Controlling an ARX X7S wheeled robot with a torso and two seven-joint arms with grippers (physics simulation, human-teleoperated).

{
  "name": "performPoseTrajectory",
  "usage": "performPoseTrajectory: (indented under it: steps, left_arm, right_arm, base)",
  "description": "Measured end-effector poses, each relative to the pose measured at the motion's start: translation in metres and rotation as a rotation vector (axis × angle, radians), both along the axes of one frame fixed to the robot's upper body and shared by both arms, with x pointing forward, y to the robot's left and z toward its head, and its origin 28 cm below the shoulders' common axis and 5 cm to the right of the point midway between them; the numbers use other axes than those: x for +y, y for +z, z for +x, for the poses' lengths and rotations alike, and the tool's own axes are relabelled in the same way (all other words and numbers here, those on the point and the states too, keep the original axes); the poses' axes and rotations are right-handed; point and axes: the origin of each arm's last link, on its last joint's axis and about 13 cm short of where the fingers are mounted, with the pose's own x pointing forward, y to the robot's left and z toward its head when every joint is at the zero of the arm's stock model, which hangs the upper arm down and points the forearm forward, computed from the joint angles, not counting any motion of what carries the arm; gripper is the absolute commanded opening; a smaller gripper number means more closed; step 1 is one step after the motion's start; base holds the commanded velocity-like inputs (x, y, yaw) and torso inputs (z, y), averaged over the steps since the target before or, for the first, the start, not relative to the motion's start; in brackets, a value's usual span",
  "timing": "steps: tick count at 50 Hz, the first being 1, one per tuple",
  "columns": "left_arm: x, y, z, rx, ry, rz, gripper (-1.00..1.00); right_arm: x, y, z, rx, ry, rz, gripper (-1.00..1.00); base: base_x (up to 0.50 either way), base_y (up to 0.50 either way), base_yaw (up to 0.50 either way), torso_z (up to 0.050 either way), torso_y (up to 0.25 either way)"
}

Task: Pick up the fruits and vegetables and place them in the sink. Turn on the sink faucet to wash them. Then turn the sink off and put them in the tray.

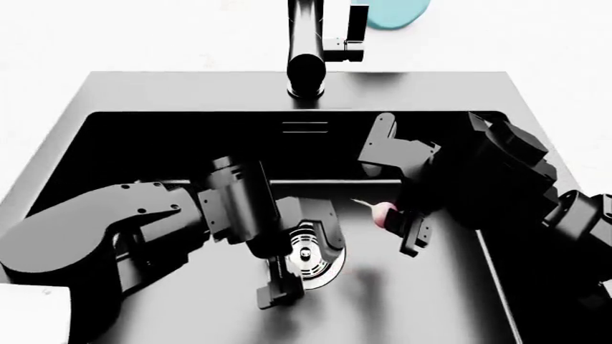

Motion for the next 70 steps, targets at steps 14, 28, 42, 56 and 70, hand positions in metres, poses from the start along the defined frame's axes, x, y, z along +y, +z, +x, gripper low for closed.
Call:
performPoseTrajectory:
  steps: [14, 28, 42, 56, 70]
  left_arm:
    - [-0.006, -0.013, 0.004, 0.043, -0.022, 0.033, 1.0]
    - [-0.01, -0.018, 0.005, 0.08, -0.074, 0.084, -1.0]
    - [-0.005, -0.011, -0.004, 0.067, -0.067, 0.123, -1.0]
    - [0.021, 0.036, -0.035, -0.076, 0.009, 0.106, -1.0]
    - [0.056, 0.079, -0.062, -0.208, 0.131, 0.039, -1.0]
  right_arm:
    - [0.0, -0.001, 0.001, 0.0, 0.0, 0.002, -1.0]
    - [0.0, -0.001, 0.001, -0.001, -0.001, 0.004, -1.0]
    - [-0.001, 0.002, -0.001, -0.003, -0.005, -0.001, -1.0]
    - [-0.004, 0.012, -0.005, -0.005, -0.009, -0.034, -1.0]
    - [-0.007, 0.023, -0.009, -0.002, -0.01, -0.069, -1.0]
  base:
    - [0.0, 0.0, 0.0, 0.0, 0.0]
    - [0.0, 0.0, 0.0, 0.0, 0.0]
    - [0.0, 0.0, 0.0, 0.0, 0.0]
    - [0.0, 0.0, 0.0, 0.0, 0.194]
    - [0.0, 0.0, 0.0, 0.0, 0.25]
